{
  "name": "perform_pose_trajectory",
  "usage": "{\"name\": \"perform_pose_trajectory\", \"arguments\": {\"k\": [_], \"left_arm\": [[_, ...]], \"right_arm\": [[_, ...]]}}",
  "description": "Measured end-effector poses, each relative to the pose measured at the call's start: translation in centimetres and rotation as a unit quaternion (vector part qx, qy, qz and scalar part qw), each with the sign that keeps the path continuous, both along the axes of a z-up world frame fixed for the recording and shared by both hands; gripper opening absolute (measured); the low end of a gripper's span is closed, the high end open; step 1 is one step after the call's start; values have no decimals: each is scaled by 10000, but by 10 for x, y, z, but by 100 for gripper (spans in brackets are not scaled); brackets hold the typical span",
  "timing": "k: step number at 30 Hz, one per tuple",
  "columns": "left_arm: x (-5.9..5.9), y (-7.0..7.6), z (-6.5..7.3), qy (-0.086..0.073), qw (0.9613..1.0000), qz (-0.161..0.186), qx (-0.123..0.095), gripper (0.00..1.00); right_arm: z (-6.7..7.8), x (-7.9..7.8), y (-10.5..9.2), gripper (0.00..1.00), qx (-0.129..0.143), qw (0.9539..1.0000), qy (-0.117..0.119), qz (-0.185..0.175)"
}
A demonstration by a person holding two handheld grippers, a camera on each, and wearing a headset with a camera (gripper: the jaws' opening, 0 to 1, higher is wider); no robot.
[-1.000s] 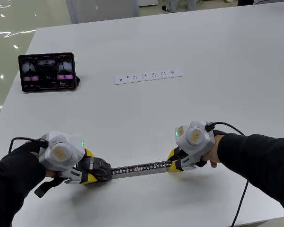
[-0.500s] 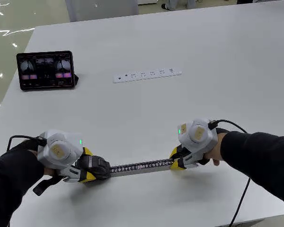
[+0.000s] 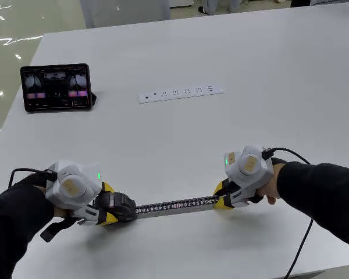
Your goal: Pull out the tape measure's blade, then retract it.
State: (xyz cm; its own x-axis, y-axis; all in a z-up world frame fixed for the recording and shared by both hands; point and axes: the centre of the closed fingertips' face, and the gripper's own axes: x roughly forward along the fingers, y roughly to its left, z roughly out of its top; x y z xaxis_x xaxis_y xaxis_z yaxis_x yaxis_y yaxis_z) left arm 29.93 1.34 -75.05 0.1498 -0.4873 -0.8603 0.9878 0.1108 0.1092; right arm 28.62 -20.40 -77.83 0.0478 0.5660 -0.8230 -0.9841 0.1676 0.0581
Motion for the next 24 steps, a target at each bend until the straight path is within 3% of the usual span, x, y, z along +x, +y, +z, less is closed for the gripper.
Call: {"name": "perform_pose_trajectory", "arguments": {"k": [24], "left_arm": [[-1, -2, 1, 9, 10000, -11, -2, 32]], "right_arm": [[1, 1, -28, 10, -51, 9999, 26, -115]]}}
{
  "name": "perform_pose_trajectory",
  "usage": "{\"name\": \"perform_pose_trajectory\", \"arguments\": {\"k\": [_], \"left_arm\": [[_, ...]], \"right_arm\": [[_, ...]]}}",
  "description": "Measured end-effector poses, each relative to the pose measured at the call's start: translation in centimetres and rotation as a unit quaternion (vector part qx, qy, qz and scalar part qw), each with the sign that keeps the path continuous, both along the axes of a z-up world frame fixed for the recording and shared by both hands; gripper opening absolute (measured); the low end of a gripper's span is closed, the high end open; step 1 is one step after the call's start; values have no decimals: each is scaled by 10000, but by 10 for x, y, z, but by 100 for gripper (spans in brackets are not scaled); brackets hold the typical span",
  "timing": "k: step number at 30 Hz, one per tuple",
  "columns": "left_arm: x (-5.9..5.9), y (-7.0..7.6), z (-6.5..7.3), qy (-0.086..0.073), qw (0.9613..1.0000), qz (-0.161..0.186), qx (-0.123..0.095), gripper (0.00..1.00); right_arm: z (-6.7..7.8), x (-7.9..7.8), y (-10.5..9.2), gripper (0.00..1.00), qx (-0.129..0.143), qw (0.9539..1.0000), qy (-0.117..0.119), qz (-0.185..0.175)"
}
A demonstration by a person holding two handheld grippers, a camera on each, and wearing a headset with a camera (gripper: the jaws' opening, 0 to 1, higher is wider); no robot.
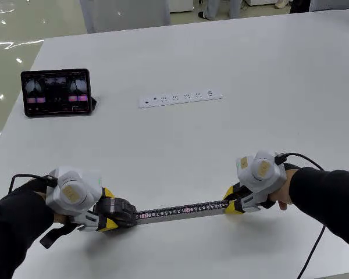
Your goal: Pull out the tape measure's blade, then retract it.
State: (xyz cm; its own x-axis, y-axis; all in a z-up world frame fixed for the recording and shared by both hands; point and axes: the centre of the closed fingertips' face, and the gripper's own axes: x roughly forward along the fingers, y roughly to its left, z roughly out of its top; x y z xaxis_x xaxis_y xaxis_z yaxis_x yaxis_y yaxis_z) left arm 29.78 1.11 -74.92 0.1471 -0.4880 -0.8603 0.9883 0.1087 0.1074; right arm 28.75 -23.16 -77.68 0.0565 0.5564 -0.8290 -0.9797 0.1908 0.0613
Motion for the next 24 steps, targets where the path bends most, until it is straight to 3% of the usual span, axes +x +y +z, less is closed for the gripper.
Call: {"name": "perform_pose_trajectory", "arguments": {"k": [24], "left_arm": [[1, 3, -2, 6, 10000, 23, 33, 31]], "right_arm": [[0, 0, -16, 10, -25, 10000, 21, -87]]}}
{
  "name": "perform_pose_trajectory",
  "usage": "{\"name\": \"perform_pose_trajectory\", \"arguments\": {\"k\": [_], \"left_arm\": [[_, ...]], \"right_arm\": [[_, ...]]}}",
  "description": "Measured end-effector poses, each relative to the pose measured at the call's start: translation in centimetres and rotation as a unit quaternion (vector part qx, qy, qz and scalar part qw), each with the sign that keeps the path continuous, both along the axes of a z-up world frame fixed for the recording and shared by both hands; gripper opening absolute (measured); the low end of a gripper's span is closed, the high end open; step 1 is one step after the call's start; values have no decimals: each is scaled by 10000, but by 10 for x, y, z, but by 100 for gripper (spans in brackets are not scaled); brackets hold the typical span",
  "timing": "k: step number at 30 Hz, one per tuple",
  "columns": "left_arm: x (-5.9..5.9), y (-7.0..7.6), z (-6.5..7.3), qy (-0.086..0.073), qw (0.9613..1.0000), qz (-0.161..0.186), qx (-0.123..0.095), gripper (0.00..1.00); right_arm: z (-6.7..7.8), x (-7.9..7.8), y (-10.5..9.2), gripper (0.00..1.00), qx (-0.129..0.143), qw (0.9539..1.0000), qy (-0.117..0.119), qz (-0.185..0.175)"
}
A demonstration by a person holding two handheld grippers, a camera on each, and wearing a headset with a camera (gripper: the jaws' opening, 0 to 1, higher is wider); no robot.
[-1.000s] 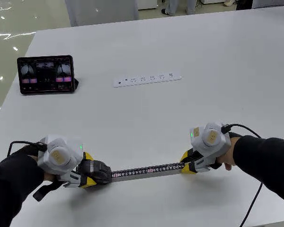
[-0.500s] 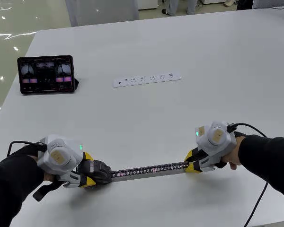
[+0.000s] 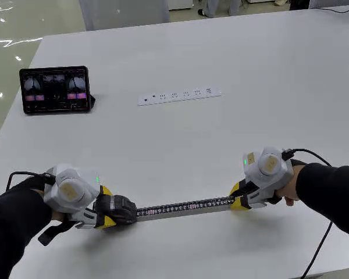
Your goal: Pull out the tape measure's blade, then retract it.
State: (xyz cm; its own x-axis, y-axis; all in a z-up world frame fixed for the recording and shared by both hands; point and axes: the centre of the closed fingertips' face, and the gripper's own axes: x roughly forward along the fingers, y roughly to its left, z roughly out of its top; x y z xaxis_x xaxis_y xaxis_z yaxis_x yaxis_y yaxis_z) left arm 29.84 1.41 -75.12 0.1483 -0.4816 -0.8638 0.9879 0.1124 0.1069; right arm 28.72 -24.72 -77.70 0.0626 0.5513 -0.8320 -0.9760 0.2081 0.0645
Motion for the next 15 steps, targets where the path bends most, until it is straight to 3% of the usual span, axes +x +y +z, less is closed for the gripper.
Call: {"name": "perform_pose_trajectory", "arguments": {"k": [15], "left_arm": [[0, -2, 1, -14, 10000, 25, -4, 32]], "right_arm": [[0, -2, 1, 12, 0, 9999, -95, -56]]}}
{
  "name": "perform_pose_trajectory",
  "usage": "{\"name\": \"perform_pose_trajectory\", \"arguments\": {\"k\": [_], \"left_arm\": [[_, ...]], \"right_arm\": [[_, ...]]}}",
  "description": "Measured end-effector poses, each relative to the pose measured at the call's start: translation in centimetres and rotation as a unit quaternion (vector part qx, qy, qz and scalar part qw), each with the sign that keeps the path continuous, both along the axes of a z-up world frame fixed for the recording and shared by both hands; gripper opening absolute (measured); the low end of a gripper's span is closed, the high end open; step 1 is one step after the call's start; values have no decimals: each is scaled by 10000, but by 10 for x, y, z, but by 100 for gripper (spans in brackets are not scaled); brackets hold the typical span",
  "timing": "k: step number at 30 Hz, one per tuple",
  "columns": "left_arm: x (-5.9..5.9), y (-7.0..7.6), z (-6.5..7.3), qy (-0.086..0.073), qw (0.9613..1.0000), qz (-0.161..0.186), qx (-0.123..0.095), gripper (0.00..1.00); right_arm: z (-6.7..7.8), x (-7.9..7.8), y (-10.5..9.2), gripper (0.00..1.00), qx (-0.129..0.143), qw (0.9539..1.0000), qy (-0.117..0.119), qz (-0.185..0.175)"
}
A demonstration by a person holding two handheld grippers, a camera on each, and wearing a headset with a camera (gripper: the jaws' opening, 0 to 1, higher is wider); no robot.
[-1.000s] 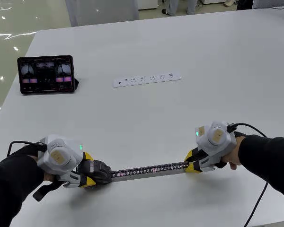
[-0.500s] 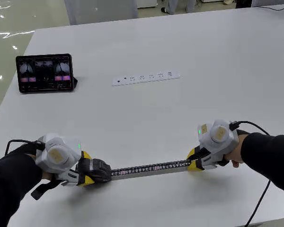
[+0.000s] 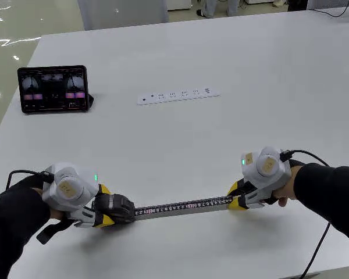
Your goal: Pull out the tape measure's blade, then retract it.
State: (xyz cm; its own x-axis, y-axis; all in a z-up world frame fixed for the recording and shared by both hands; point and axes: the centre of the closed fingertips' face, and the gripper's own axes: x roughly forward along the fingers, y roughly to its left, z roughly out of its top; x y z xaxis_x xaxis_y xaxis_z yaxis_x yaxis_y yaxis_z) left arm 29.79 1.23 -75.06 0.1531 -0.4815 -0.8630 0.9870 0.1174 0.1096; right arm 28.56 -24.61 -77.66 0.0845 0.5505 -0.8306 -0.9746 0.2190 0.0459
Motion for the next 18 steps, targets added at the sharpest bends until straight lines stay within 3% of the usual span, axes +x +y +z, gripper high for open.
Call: {"name": "perform_pose_trajectory", "arguments": {"k": [12, 18], "left_arm": [[-1, 2, 1, 77, 9998, 155, 55, 32], [-2, 2, 2, 26, 9999, 125, 57, 31]], "right_arm": [[-1, 0, 0, 12, -199, 9996, -77, 200], [-1, 1, 1, 12, -316, 9990, -77, 306]]}}
